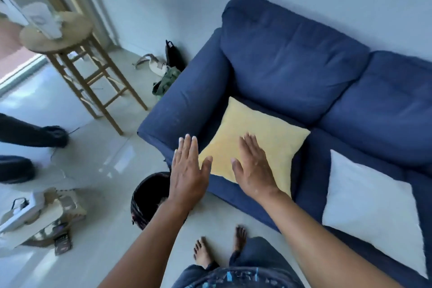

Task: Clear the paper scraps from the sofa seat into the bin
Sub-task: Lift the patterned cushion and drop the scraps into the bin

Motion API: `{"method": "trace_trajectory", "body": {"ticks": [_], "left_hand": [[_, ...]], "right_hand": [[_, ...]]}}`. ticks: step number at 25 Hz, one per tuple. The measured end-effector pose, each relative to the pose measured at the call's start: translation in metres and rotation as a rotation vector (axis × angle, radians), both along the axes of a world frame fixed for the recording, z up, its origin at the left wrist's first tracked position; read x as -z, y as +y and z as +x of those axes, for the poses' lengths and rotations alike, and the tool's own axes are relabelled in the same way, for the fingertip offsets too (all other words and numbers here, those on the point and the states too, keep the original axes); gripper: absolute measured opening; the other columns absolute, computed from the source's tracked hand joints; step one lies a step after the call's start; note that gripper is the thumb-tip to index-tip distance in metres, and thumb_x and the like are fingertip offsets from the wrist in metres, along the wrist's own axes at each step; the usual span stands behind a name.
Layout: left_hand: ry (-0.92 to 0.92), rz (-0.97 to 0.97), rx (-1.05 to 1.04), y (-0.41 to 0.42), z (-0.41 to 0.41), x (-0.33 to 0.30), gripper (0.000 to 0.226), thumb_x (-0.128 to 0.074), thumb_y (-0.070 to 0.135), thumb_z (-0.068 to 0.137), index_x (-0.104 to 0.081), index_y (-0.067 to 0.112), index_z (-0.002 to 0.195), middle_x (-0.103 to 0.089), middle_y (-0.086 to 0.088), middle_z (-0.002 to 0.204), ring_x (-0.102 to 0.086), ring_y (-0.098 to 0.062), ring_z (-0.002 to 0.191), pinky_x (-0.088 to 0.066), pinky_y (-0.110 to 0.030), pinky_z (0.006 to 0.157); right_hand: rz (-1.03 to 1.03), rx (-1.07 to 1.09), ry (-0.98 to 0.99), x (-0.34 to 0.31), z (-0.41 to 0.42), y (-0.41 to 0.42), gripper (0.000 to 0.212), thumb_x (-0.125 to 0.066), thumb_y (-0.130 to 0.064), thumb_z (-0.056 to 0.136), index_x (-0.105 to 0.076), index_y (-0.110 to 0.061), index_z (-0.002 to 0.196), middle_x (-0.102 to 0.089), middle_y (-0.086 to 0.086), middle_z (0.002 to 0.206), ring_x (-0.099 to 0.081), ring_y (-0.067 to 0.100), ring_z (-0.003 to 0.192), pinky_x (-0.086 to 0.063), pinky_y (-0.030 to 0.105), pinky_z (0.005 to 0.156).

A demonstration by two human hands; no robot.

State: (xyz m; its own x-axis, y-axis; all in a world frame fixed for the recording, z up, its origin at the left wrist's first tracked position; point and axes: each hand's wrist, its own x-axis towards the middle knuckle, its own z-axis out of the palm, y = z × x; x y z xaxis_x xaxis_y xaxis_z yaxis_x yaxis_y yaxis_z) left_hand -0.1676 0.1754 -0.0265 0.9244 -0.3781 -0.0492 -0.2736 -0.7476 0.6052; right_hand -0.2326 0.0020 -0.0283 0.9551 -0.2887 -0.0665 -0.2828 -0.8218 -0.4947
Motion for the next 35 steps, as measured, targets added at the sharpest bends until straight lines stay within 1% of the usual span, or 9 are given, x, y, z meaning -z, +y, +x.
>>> {"method": "trace_trajectory", "body": {"ticks": [4,9,12,15,18,21,24,29,35], "left_hand": [[-0.105,-0.015,0.271,-0.082,-0.032,-0.031,0.071,-0.038,0.047,0.103,-0.012,0.011,0.159,-0.004,-0.004,0.167,0.007,-0.016,0.153,-0.002,-0.036,0.124],[-0.172,-0.015,0.517,-0.179,-0.096,-0.056,0.071,-0.036,0.049,0.103,-0.012,0.012,0.159,-0.004,-0.005,0.167,0.007,-0.018,0.154,-0.003,-0.037,0.125],[-0.21,-0.035,0.678,-0.247,-0.165,-0.068,0.076,-0.027,0.057,0.097,-0.015,0.012,0.158,-0.008,-0.005,0.167,0.005,-0.019,0.154,-0.006,-0.039,0.125],[-0.229,-0.064,0.8,-0.306,-0.233,-0.077,0.076,-0.03,0.056,0.097,-0.014,0.013,0.158,-0.005,-0.002,0.167,0.009,-0.016,0.153,-0.001,-0.036,0.125],[-0.28,-0.087,0.941,-0.366,-0.309,-0.087,0.078,-0.025,0.059,0.097,-0.012,0.012,0.158,-0.001,0.0,0.166,0.012,-0.014,0.152,0.003,-0.033,0.124],[-0.264,-0.104,1.039,-0.418,-0.374,-0.088,0.074,-0.031,0.055,0.101,-0.011,0.012,0.158,-0.001,0.001,0.166,0.012,-0.013,0.152,0.005,-0.032,0.123],[-0.265,-0.109,1.131,-0.455,-0.422,-0.082,0.074,-0.035,0.052,0.102,-0.011,0.011,0.159,-0.003,-0.001,0.167,0.011,-0.016,0.153,0.004,-0.03,0.122],[-0.218,-0.082,1.254,-0.525,-0.479,-0.065,0.073,-0.043,0.047,0.102,-0.014,0.011,0.158,-0.006,-0.003,0.167,0.008,-0.018,0.154,-0.002,-0.034,0.124],[-0.169,-0.133,1.386,-0.63,-0.545,-0.058,0.074,-0.046,0.045,0.101,-0.013,0.011,0.158,-0.005,-0.004,0.167,0.007,-0.018,0.154,-0.004,-0.039,0.125]], "right_hand": [[-0.058,0.272,-0.066,-0.032,-0.073,-0.065,0.062,-0.043,-0.027,0.104,-0.015,-0.01,0.157,-0.002,0.009,0.167,0.006,0.022,0.155,-0.011,0.048,0.125],[-0.141,0.521,-0.126,-0.06,-0.174,-0.13,0.065,-0.044,-0.028,0.102,-0.014,-0.011,0.158,0.002,0.009,0.167,0.009,0.024,0.154,-0.01,0.049,0.125],[-0.158,0.672,-0.129,-0.07,-0.261,-0.176,0.066,-0.044,-0.029,0.102,-0.013,-0.01,0.158,0.003,0.011,0.167,0.008,0.025,0.154,-0.009,0.05,0.124],[-0.202,0.759,-0.144,-0.075,-0.339,-0.216,0.067,-0.046,-0.029,0.101,-0.015,-0.009,0.157,0.0,0.013,0.167,0.006,0.027,0.155,-0.012,0.052,0.123],[-0.223,0.894,-0.134,-0.079,-0.421,-0.258,0.068,-0.048,-0.029,0.1,-0.016,-0.008,0.156,-0.001,0.012,0.167,0.007,0.026,0.154,-0.011,0.051,0.124],[-0.238,1.004,-0.117,-0.078,-0.489,-0.29,0.069,-0.046,-0.032,0.099,-0.018,-0.007,0.157,-0.003,0.012,0.167,0.006,0.026,0.154,-0.011,0.052,0.124],[-0.216,1.08,-0.088,-0.071,-0.537,-0.308,0.07,-0.039,-0.036,0.097,-0.019,-0.008,0.157,-0.005,0.012,0.167,0.005,0.025,0.154,-0.011,0.052,0.124],[-0.2,1.232,-0.074,-0.063,-0.6,-0.348,0.069,-0.038,-0.037,0.095,-0.024,-0.006,0.155,-0.012,0.014,0.166,-0.002,0.028,0.155,-0.014,0.051,0.123],[-0.223,1.331,-0.001,-0.068,-0.659,-0.415,0.065,-0.036,-0.036,0.098,-0.022,-0.01,0.156,-0.007,0.011,0.167,0.003,0.024,0.155,-0.008,0.047,0.125]]}}
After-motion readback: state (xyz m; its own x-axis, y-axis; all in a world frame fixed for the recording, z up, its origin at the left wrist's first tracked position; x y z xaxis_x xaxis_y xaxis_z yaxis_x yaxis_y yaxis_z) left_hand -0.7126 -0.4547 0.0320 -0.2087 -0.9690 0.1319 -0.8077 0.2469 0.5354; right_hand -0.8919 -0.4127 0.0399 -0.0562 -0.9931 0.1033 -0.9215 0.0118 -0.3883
